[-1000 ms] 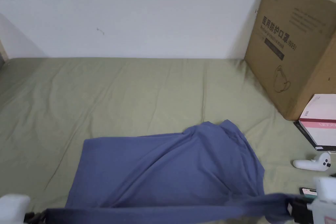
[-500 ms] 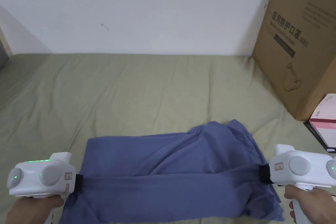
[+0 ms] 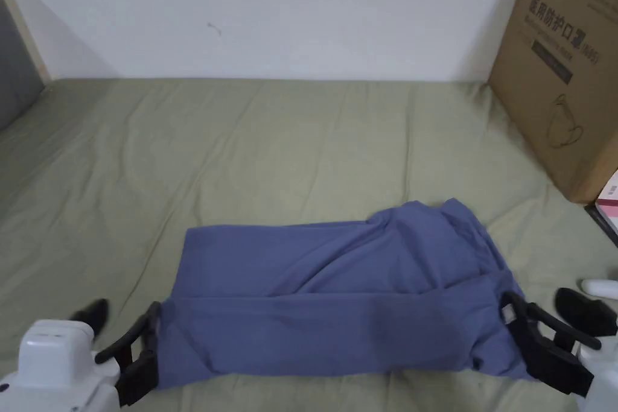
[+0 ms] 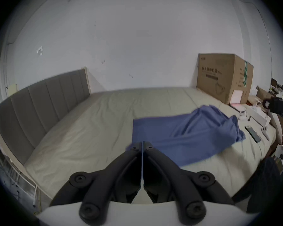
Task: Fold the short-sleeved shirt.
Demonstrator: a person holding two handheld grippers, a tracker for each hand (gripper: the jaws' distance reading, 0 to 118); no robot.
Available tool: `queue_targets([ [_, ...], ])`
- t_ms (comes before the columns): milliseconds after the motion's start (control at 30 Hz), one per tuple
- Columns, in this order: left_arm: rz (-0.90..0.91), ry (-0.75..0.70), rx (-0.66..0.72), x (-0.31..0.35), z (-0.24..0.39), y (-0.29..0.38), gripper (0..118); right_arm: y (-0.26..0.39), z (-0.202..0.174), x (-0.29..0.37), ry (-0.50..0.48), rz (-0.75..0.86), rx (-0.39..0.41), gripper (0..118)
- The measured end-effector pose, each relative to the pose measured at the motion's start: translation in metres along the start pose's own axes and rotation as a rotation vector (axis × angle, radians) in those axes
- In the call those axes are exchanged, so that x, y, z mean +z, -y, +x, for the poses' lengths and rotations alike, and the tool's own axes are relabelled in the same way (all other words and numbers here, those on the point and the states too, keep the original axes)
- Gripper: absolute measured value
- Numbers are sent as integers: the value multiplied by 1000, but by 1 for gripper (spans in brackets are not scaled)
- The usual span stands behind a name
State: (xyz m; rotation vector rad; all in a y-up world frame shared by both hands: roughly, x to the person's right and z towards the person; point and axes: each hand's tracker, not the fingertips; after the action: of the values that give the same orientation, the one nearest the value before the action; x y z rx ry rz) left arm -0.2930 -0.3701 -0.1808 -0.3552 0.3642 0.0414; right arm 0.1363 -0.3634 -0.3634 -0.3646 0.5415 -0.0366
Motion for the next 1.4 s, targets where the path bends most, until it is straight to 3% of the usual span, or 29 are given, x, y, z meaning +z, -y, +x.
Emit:
queue_targets([
  [67,-58,-50,-39,2,1,13,1,10,-13,2,91,4,63,1],
  [133,-128,9,-19,-2,-2,22,1,15,-14,5,42,0,55,1],
  [267,-272,-28,-23,-32,-18,49,2,18,-18,8,36,-13,49,1],
  [300,-340,-12,-9,-46,-24,56,23,17,-17,7,38,-18,50,1],
  [367,-445,13,13,-74,-33,71,108,17,-14,6,40,-25,43,1],
  [400,-491,19,10,-84,-29,78,116,17,-12,5,41,-31,40,1],
  [533,-564,-31,-43,-129,-31,103,79,19,-7,-1,62,-67,51,1],
  [600,-544,-57,-32,-145,-31,102,45,26,1,-7,85,-105,62,1],
  [667,-553,-43,-2,-150,-34,107,30,32,11,-15,116,-157,74,2],
  [700,-552,-19,29,-154,-35,107,12,36,19,-21,136,-189,74,2],
  [800,-570,-28,22,-162,-35,108,8,50,49,-49,219,-306,84,3],
  [833,-567,-27,18,-162,-35,106,8,55,60,-59,229,-347,77,10],
  [867,-556,-26,20,-161,-35,103,8,61,72,-72,249,-399,66,28],
  [900,-532,-28,16,-159,-35,99,8,66,84,-83,277,-438,50,69],
  [933,-516,-38,-1,-122,-9,55,8,70,94,-93,277,-478,29,99],
  [967,-510,-36,-4,-114,-3,46,7,74,103,-103,273,-510,7,111],
  [1000,-497,-35,-9,-106,4,37,7,79,109,-114,275,-538,1,112],
  [1100,-536,10,36,-134,-25,48,7,85,112,-132,239,-555,39,107],
  [1133,-531,12,33,-136,-28,43,7,87,110,-137,223,-569,53,91],
  [1200,-513,-2,16,-136,-21,48,7,90,106,-148,188,-615,81,13],
  [1300,-525,3,14,-144,-28,49,6,90,105,-155,165,-655,15,13],
  [1400,-542,31,11,-144,-42,49,6,77,102,-146,151,-644,5,13],
])
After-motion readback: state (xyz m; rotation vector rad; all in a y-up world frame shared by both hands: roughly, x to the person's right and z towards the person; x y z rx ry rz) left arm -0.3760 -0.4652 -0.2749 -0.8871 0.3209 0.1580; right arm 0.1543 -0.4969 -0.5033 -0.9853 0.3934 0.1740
